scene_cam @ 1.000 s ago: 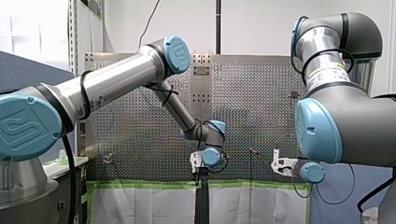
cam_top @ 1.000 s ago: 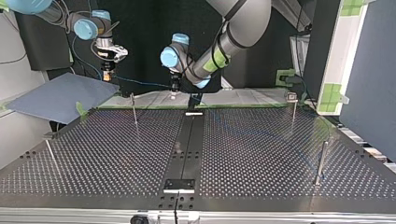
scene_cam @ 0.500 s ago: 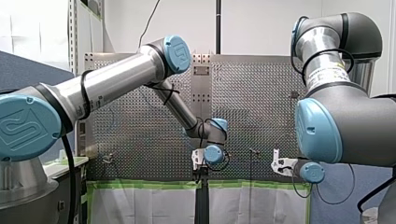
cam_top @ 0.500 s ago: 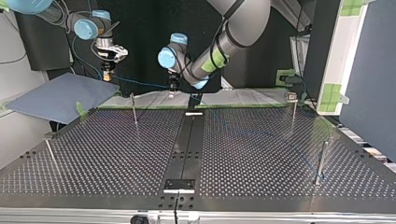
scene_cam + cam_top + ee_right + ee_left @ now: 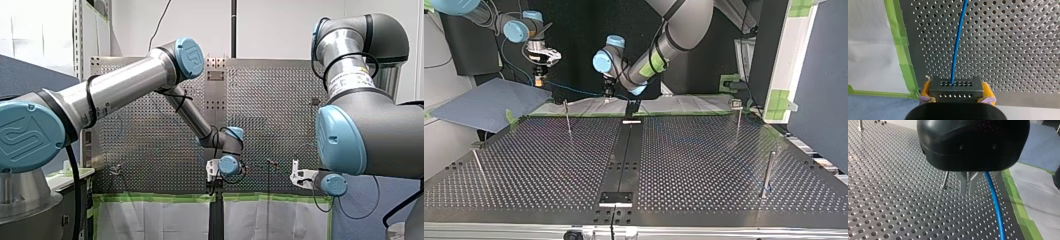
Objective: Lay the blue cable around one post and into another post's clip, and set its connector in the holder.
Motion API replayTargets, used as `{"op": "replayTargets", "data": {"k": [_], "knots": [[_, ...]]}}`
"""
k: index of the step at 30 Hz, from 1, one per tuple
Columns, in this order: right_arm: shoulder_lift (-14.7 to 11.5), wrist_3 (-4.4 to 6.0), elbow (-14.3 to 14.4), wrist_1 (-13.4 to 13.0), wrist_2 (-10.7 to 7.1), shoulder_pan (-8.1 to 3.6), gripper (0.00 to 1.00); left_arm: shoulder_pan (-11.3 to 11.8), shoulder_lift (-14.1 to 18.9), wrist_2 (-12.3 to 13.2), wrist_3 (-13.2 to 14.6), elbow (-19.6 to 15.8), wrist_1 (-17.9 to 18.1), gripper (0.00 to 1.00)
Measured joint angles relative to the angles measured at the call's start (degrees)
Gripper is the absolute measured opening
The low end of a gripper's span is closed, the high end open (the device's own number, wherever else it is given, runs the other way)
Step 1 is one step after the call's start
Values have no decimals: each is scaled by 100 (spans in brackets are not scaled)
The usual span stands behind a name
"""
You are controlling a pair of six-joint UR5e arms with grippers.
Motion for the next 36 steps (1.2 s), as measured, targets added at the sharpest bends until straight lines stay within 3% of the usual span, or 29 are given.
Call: {"op": "replayTargets", "data": {"k": [7,9,11,12,15,16,20,28,36], "knots": [[-2,0,-2,-4,0,16,0,3,-1,-4,-11,0,-6,2],[-3,0,-3,-4,0,16,0,3,0,3,-12,0,-6,8],[-3,0,-3,-5,0,16,0,4,-1,7,-16,0,-9,20],[-2,0,-2,-5,0,16,0,4,-1,6,-17,-1,-14,36],[-1,0,-2,-6,1,17,0,7,0,-2,-22,0,-60,43],[-1,-1,-2,-6,2,17,0,2,0,-13,-22,-2,-98,52],[-1,0,-2,-7,14,15,0,-25,0,-96,-22,-1,-259,65],[0,-1,-6,-7,19,8,0,-57,17,-162,-22,-2,-572,68],[-1,0,-6,-7,30,2,0,-100,173,-177,0,-134,-621,68]]}}
